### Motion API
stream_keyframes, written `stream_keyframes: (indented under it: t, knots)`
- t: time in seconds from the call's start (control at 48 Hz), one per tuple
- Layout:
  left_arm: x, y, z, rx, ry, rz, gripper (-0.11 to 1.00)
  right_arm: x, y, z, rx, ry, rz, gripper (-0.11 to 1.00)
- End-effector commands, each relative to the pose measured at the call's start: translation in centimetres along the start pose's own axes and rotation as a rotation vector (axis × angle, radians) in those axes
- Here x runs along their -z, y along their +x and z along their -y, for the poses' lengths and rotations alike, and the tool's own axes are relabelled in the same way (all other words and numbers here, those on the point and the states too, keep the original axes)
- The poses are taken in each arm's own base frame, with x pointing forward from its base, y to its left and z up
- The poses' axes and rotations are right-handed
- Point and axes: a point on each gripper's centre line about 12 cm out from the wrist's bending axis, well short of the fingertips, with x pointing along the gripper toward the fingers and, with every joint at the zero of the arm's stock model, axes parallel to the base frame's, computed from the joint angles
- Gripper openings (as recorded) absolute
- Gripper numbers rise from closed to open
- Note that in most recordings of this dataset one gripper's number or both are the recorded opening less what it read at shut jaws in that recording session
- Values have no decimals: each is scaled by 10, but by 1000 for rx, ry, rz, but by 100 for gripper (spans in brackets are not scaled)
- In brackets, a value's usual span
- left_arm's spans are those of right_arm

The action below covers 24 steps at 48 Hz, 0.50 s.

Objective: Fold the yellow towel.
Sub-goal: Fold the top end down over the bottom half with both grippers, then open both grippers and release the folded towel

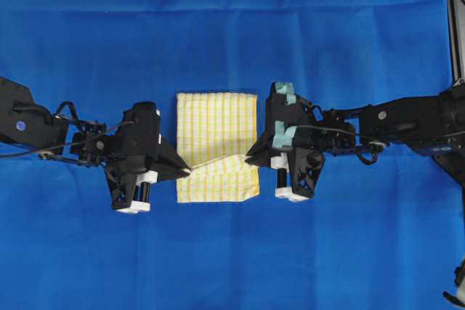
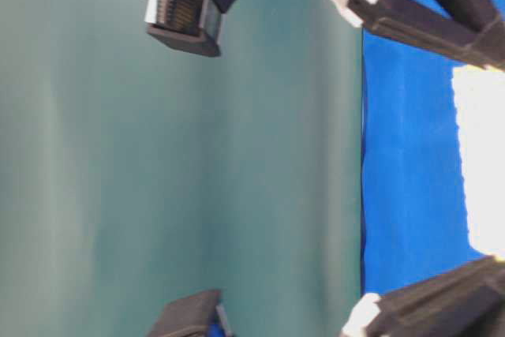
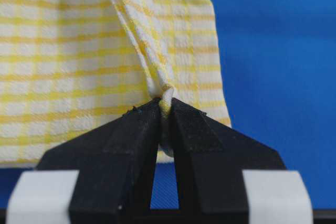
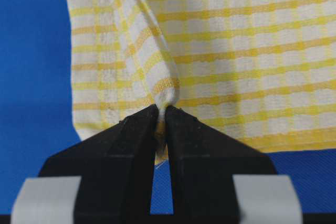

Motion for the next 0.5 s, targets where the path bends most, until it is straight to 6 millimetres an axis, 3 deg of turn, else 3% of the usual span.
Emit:
stream_keyframes:
  t: [0.0,0.312,0.375,0.479]
  knots:
    - [-7,3,6,13,-2,19,5,-6,1,-7,-14,0,16,5]
    - [-7,11,7,14,-20,10,6,-5,6,-19,-37,-21,8,5]
    - [-7,11,8,15,-19,10,12,-5,7,-22,-41,-22,6,5]
    - [-9,11,8,16,-18,13,30,-6,7,-25,-47,-16,6,5]
